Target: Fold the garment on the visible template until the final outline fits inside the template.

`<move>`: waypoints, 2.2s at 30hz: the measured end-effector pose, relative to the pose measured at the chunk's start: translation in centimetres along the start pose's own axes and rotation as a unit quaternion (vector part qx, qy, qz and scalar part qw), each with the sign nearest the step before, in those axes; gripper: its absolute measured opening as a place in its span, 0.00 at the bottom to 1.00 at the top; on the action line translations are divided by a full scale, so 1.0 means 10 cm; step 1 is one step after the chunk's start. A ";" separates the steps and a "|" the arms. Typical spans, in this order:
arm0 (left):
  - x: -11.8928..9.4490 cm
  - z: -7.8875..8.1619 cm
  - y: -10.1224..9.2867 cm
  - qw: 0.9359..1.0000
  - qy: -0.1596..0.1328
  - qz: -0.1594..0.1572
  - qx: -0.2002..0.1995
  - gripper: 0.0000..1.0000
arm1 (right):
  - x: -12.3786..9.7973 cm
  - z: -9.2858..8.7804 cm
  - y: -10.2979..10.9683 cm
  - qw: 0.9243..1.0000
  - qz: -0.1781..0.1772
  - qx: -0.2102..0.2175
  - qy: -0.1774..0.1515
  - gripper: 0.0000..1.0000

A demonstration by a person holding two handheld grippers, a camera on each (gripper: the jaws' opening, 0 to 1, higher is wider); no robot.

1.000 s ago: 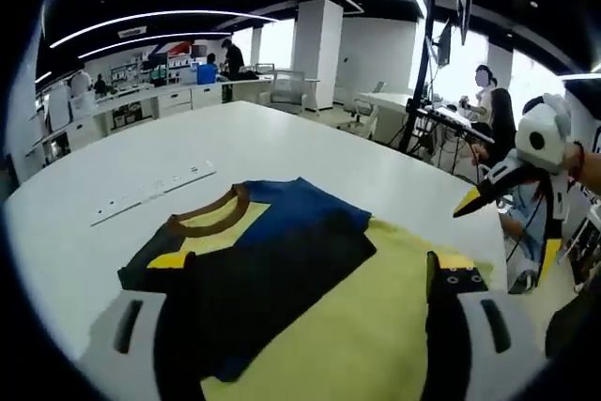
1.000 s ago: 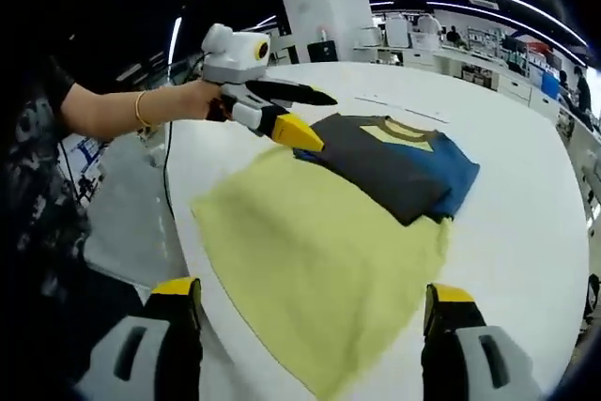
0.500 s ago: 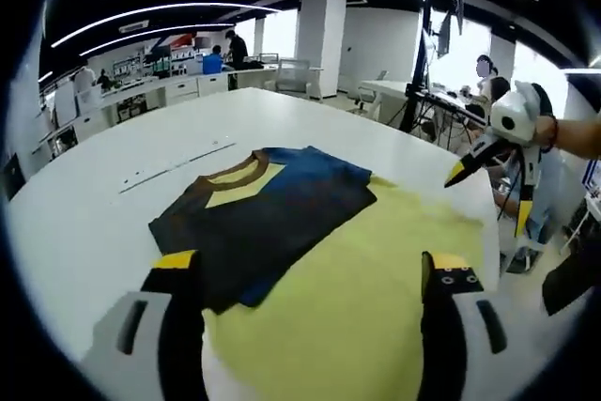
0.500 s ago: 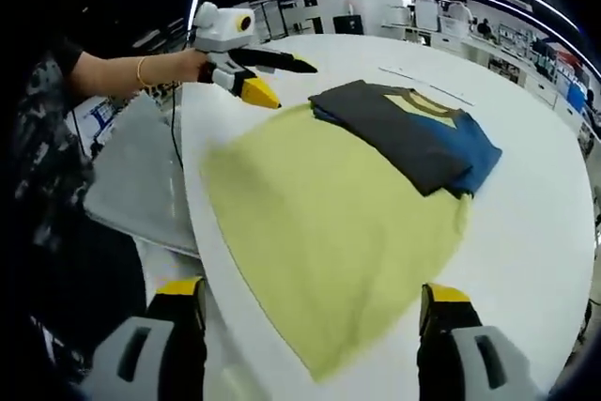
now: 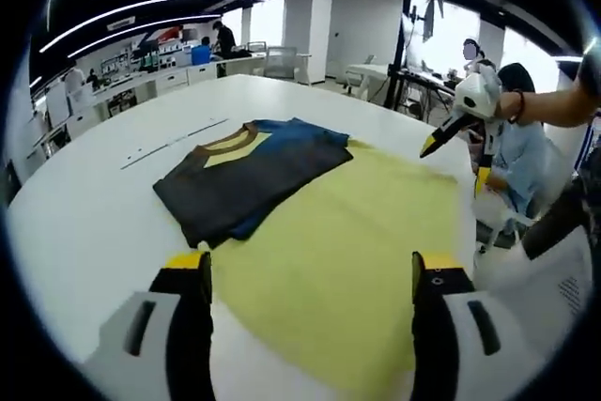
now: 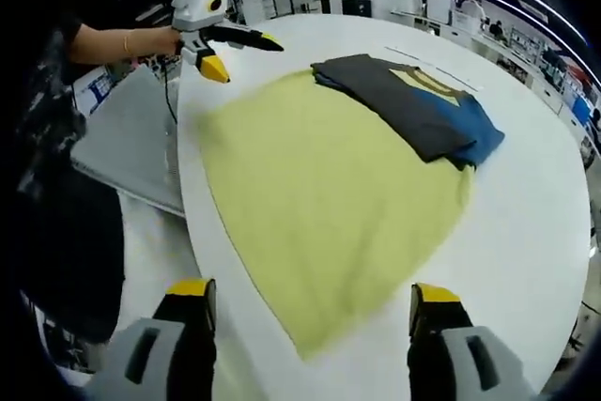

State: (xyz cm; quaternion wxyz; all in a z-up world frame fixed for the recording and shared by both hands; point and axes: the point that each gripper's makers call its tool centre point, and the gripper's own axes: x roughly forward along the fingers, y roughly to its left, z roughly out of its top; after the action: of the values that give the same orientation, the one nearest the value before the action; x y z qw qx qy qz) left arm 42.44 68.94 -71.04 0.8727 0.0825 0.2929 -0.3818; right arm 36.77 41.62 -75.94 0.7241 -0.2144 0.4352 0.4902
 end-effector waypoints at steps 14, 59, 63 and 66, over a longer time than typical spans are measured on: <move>-0.19 -0.42 -0.34 0.999 0.026 -0.016 -0.023 0.66 | 0.03 -0.02 0.04 1.000 -0.001 -0.015 -0.001 0.68; -0.16 -0.93 -0.40 0.989 0.140 -0.013 0.057 0.41 | 0.10 -0.17 0.02 0.995 -0.021 -0.094 0.039 0.45; -0.16 -0.94 -0.38 0.988 0.142 -0.011 0.063 0.38 | 0.09 -0.16 -0.05 0.995 -0.025 -0.088 0.034 0.39; -0.16 -0.94 -0.39 0.988 0.143 -0.012 0.065 0.38 | 0.09 -0.15 -0.07 0.996 -0.027 -0.085 0.031 0.35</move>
State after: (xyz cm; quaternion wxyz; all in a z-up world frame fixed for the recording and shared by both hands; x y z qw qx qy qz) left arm 34.63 70.69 -77.46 0.8099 0.1894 0.3900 -0.3951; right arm 36.86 40.67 -77.58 0.7023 -0.3020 0.4078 0.4993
